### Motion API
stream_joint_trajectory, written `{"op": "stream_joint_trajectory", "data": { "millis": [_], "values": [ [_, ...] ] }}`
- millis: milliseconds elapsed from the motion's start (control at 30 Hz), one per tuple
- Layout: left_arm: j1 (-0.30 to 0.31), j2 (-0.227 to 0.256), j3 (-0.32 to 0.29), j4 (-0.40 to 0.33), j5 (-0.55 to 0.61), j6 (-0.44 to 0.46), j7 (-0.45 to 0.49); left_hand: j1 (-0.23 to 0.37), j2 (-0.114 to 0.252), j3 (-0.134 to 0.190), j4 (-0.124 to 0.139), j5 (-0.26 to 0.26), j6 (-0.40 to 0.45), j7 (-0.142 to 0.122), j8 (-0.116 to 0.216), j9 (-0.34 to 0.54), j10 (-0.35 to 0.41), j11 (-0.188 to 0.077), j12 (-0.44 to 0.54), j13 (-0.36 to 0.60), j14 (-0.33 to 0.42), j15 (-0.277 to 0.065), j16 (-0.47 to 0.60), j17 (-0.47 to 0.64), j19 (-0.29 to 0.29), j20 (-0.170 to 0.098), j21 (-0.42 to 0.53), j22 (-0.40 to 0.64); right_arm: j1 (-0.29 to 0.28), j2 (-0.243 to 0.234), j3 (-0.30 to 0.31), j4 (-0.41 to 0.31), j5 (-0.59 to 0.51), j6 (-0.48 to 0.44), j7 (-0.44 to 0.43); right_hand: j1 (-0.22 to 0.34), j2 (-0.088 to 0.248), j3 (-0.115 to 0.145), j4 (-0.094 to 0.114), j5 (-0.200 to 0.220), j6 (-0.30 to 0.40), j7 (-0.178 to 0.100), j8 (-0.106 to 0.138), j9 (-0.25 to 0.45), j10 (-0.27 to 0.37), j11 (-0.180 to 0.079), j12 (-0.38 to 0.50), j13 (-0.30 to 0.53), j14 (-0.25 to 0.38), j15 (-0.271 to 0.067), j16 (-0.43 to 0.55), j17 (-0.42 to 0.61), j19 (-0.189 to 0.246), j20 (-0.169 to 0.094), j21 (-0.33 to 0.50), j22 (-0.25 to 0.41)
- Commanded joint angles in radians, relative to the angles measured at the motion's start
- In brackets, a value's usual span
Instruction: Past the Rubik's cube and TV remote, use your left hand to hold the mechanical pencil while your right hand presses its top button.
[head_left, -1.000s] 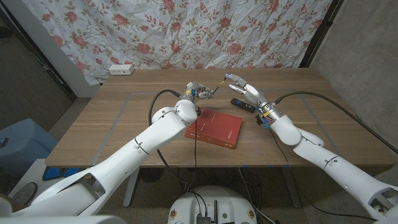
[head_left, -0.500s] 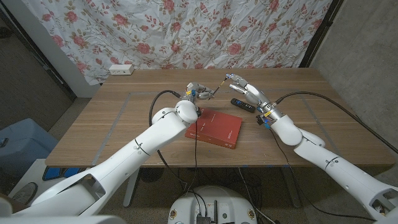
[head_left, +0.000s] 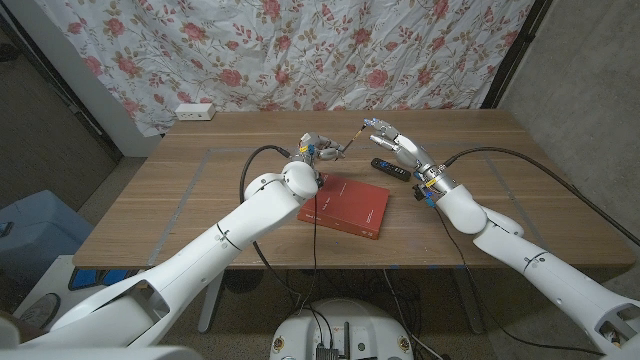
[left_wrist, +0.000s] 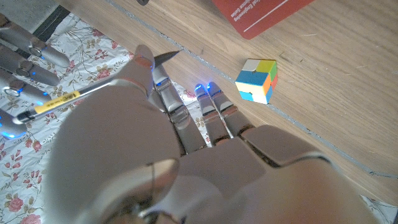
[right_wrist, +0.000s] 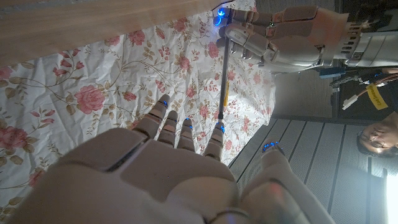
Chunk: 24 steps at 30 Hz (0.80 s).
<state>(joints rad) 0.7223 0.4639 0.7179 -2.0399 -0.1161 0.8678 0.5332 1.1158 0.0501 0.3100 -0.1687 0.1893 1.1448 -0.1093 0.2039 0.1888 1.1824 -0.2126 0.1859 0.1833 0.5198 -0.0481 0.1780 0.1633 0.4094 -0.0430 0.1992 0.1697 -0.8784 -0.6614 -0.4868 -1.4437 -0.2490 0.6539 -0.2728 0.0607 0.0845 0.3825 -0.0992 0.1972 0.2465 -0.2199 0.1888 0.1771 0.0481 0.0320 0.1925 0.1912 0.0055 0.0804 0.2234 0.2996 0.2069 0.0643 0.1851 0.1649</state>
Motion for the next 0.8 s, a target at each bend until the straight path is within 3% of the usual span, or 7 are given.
{"op": "stream_joint_trajectory", "data": {
  "millis": [33, 800],
  "values": [
    [0.0, 0.002, 0.0, -0.003, 0.001, 0.007, 0.0, 0.003, 0.008, -0.005, 0.0, 0.007, 0.0, 0.0, 0.005, 0.004, 0.013, -0.011, 0.003, 0.005, -0.001, -0.155, -0.002, 0.001, -0.004, -0.026, 0.001, 0.006, 0.001, 0.0, 0.007, -0.002, 0.001, 0.007, -0.006, 0.005, 0.034, 0.005, 0.002, 0.006, 0.011, -0.001, 0.0, 0.0, 0.008, -0.002, 0.006, 0.002, -0.002, 0.006, 0.007, 0.002, 0.006, 0.004, 0.003, 0.003],
    [-0.026, 0.038, 0.013, -0.032, 0.006, 0.058, -0.027, 0.003, 0.008, -0.007, 0.0, 0.007, -0.001, -0.004, 0.004, 0.004, 0.012, -0.011, 0.003, 0.005, -0.001, -0.154, -0.002, 0.001, -0.006, -0.025, 0.0, 0.006, 0.011, 0.006, 0.023, 0.0, 0.027, 0.007, 0.0, 0.006, 0.033, 0.005, 0.001, 0.006, 0.011, -0.001, -0.002, 0.0, 0.025, 0.004, 0.012, 0.002, 0.002, 0.011, 0.009, 0.002, 0.015, 0.008, 0.006, 0.003]
  ]
}}
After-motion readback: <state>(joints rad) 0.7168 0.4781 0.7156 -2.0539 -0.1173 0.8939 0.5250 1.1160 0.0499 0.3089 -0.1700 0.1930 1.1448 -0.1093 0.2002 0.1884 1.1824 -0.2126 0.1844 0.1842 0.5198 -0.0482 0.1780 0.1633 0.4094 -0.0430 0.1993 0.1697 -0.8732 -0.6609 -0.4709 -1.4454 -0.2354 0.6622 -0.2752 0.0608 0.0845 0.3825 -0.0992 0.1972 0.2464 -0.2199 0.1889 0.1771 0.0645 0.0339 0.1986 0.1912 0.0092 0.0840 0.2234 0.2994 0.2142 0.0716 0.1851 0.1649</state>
